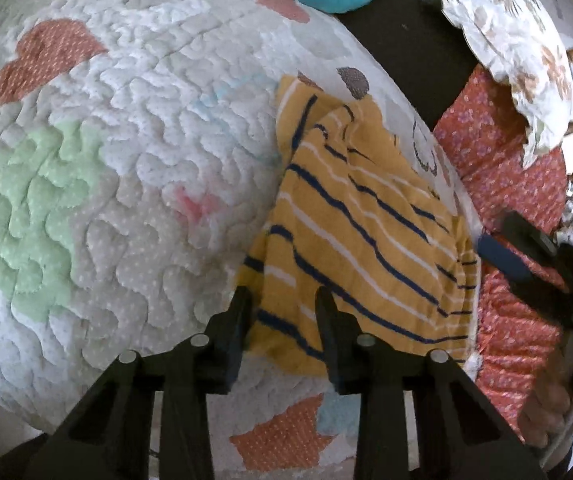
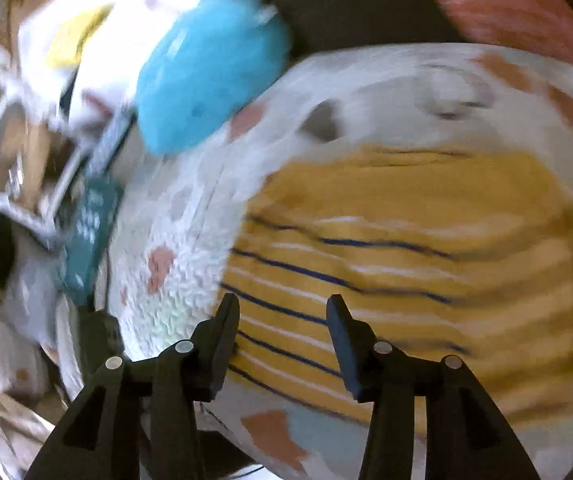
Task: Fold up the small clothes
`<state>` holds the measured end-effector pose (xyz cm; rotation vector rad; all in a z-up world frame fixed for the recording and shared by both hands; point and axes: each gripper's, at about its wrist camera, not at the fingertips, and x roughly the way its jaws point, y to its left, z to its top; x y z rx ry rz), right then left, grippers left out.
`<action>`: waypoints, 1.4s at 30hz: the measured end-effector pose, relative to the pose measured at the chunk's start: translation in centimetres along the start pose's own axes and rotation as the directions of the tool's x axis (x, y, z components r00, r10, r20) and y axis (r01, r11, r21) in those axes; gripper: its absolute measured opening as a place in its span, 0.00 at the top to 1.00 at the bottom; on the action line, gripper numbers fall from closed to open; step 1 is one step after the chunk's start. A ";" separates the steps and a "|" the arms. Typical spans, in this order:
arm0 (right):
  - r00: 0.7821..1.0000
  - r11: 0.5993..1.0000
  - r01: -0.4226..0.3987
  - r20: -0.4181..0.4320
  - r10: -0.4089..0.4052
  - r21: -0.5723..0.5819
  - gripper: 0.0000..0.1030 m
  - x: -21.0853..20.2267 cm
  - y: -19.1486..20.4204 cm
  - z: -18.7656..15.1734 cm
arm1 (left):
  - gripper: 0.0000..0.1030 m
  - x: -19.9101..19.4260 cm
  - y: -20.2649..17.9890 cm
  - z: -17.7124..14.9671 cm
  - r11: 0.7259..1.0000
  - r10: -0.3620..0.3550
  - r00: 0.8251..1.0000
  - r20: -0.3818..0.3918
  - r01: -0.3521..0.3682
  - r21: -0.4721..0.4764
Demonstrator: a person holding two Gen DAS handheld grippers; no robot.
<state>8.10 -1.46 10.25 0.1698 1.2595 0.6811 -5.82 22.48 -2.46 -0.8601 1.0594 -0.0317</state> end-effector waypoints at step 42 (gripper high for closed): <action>0.956 0.937 0.252 0.091 -0.280 0.242 0.89 -5.5 -20.7 -0.2 | 0.91 5.3 -19.4 -7.3 0.906 -0.207 0.966 -0.154 0.249 0.341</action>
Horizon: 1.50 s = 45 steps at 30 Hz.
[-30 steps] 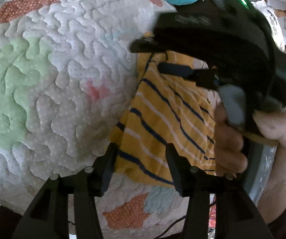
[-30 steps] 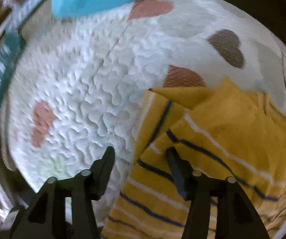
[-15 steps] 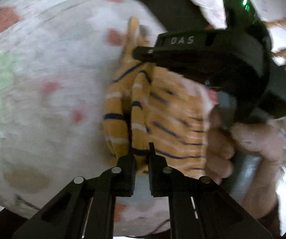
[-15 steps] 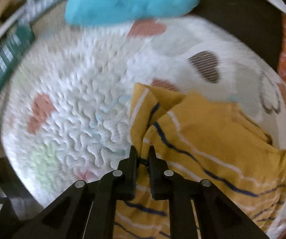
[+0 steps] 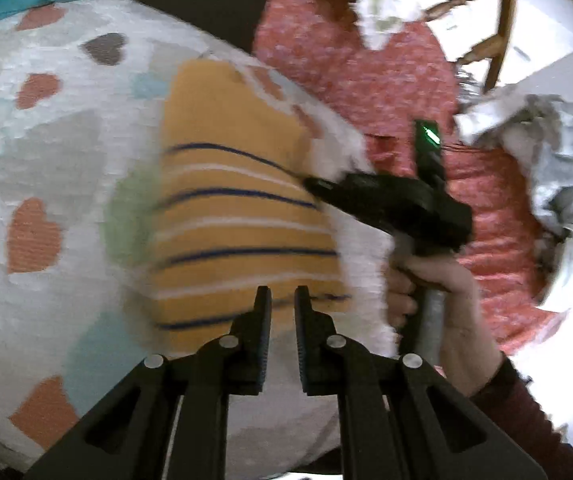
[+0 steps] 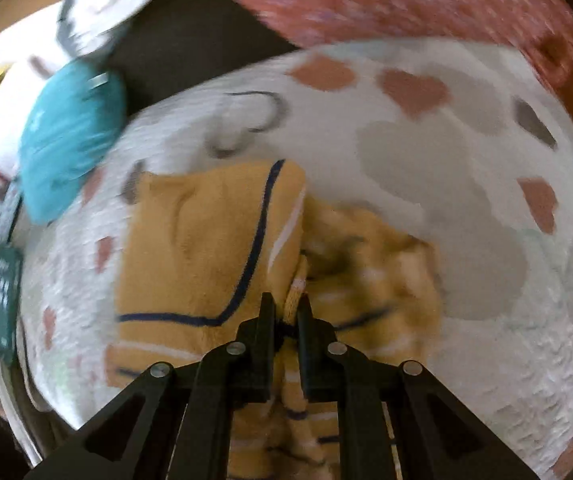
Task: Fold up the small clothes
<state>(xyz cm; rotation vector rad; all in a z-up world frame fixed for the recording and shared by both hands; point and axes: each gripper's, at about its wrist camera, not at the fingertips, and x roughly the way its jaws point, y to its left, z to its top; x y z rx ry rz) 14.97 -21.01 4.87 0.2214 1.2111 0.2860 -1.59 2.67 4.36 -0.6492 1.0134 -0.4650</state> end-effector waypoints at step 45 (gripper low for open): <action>0.956 0.978 0.184 0.214 -0.202 0.100 0.67 -12.1 -3.4 -9.4 | 0.65 5.6 -1.6 1.7 0.884 0.448 0.893 0.046 -0.450 0.126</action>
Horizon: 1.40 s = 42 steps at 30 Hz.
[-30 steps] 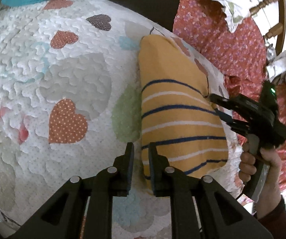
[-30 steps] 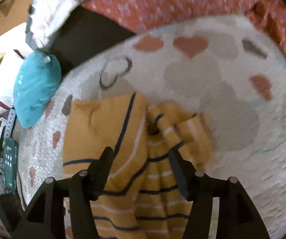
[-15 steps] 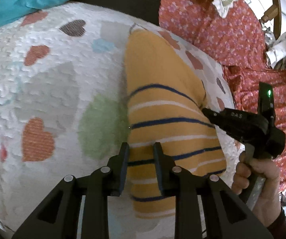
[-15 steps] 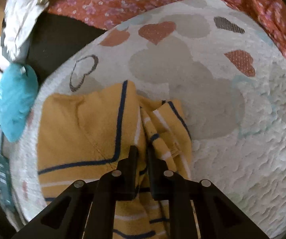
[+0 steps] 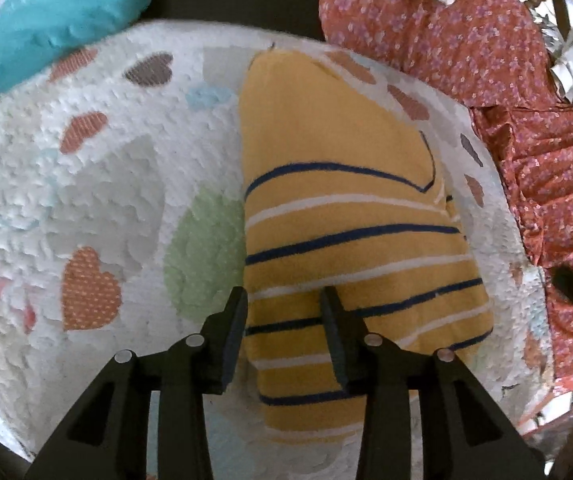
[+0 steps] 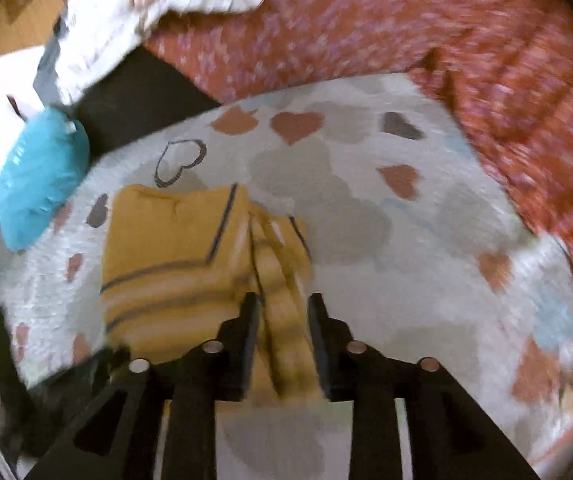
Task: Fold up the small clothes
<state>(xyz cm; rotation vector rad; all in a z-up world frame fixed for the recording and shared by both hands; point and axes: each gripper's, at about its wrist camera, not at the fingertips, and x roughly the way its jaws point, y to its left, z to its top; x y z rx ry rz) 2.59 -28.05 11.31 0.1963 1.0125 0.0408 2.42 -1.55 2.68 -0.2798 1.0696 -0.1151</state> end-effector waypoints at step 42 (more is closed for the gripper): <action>0.983 0.992 -0.091 -0.154 0.103 0.085 0.51 11.9 2.1 0.0 | 0.43 -3.2 6.2 -1.4 0.980 0.184 0.981 0.053 -0.179 -0.083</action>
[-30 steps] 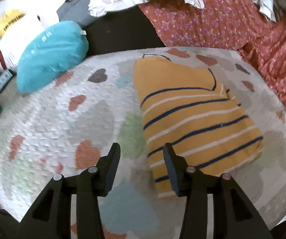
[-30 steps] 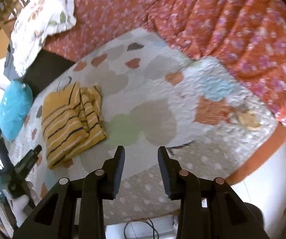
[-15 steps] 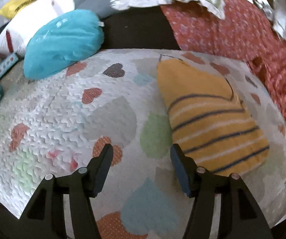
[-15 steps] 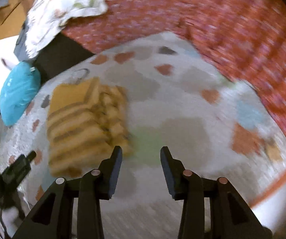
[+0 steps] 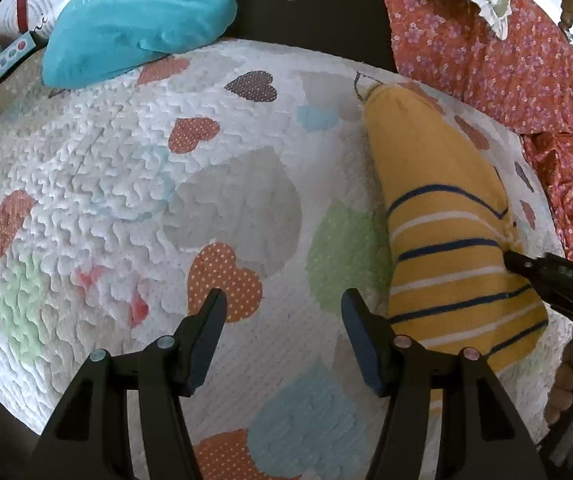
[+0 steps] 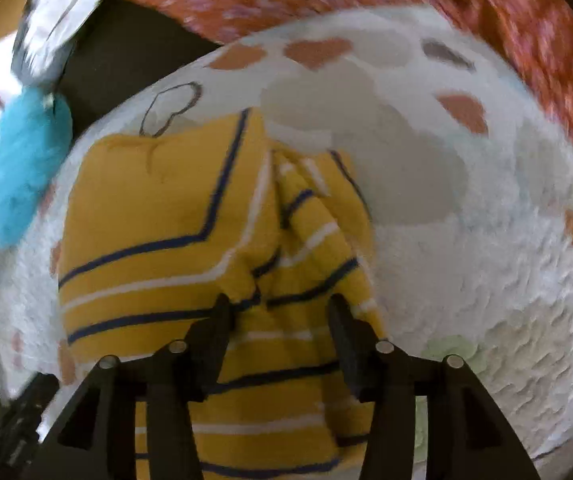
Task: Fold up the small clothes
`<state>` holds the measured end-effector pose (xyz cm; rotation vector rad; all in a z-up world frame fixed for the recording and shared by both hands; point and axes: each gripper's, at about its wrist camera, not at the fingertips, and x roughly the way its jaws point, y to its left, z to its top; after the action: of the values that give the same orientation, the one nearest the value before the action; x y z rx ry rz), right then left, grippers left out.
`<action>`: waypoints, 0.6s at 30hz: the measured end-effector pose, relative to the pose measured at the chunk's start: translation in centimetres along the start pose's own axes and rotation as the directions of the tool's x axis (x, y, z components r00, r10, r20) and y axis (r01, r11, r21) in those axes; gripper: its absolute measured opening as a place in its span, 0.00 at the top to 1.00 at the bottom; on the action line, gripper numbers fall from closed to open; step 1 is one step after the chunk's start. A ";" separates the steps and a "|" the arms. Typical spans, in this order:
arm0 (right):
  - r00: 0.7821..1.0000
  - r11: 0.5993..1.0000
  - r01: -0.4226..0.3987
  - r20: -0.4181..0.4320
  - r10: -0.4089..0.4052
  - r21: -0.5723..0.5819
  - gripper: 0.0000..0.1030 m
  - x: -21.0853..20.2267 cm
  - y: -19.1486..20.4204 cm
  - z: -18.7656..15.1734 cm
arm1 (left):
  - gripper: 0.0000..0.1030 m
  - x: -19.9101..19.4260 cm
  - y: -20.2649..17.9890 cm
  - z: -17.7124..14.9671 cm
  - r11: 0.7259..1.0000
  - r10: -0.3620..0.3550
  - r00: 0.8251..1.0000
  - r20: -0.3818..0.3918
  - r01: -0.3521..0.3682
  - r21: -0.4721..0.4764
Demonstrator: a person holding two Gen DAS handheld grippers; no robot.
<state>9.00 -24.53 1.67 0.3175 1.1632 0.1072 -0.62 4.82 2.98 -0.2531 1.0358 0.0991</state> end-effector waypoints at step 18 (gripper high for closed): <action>0.998 0.999 0.003 0.066 -0.001 -0.033 0.53 -1.0 3.1 3.1 | 0.43 -0.4 -3.7 -0.8 0.991 0.019 0.999 0.031 -0.023 0.129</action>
<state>11.74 -22.39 4.62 0.2884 1.0955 0.1133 -0.78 1.10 3.56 -0.1230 1.0114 0.0543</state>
